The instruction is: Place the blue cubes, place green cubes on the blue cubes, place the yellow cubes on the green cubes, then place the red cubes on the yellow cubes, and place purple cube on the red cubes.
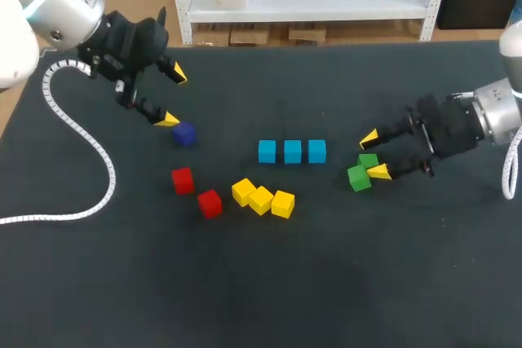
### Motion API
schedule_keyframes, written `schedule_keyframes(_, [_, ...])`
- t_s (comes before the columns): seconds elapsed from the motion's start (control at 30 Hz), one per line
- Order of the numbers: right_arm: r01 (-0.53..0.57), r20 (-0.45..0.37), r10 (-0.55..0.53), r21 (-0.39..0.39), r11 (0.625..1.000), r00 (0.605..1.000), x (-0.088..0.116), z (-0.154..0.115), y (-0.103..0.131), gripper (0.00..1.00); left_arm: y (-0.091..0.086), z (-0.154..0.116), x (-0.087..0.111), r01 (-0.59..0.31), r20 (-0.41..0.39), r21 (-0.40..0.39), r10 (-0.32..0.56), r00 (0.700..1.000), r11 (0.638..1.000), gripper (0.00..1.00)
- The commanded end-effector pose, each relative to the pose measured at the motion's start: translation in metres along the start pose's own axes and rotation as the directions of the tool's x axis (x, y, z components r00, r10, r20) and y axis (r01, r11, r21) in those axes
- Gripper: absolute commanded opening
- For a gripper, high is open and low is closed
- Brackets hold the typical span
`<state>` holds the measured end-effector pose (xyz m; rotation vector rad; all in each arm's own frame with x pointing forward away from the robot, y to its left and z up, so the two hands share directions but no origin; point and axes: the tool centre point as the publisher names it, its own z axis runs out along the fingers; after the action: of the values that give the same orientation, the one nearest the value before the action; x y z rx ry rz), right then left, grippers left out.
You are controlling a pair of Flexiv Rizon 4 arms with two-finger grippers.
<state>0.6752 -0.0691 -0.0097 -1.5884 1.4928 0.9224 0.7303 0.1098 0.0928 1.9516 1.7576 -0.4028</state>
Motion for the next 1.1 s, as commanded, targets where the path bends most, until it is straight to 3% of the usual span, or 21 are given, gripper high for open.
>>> schedule_keyframes(0.03, [-0.003, 0.004, 0.003, 0.002, 1.0, 1.0, 0.0, 0.0, 0.001, 0.5, 0.0, 0.0, 0.001, -0.003, 0.003, -0.001, 0.003, 1.0, 1.0, 1.0])
schedule_keyframes(0.3, [-0.017, -0.003, 0.017, -0.001, 1.0, 1.0, 0.003, 0.0, 0.008, 0.45, 0.0, 0.0, 0.001, -0.003, 0.003, -0.001, 0.003, 1.0, 1.0, 1.0])
schedule_keyframes(0.47, [-0.019, -0.013, 0.02, 0.007, 1.0, 1.0, 0.002, -0.003, 0.009, 0.25, 0.0, 0.0, 0.001, -0.003, 0.003, -0.001, 0.003, 1.0, 1.0, 1.0])
schedule_keyframes(0.53, [-0.018, -0.018, 0.018, 0.014, 1.0, 1.0, 0.001, -0.005, 0.009, 0.0, 0.0, 0.0, 0.001, -0.003, 0.003, -0.001, 0.003, 1.0, 1.0, 1.0])
schedule_keyframes(0.8, [-0.028, -0.031, 0.029, 0.029, 0.999, 0.999, -0.012, -0.02, 0.009, 0.0, 0.0, 0.0, 0.001, -0.003, 0.003, -0.001, 0.003, 1.0, 1.0, 1.0])
schedule_keyframes(1.1, [-0.081, 0.004, 0.081, 0.074, 0.994, 0.997, -0.047, -0.022, -0.008, 0.0, 0.0, 0.0, 0.001, -0.003, 0.003, -0.001, 0.003, 1.0, 1.0, 1.0])
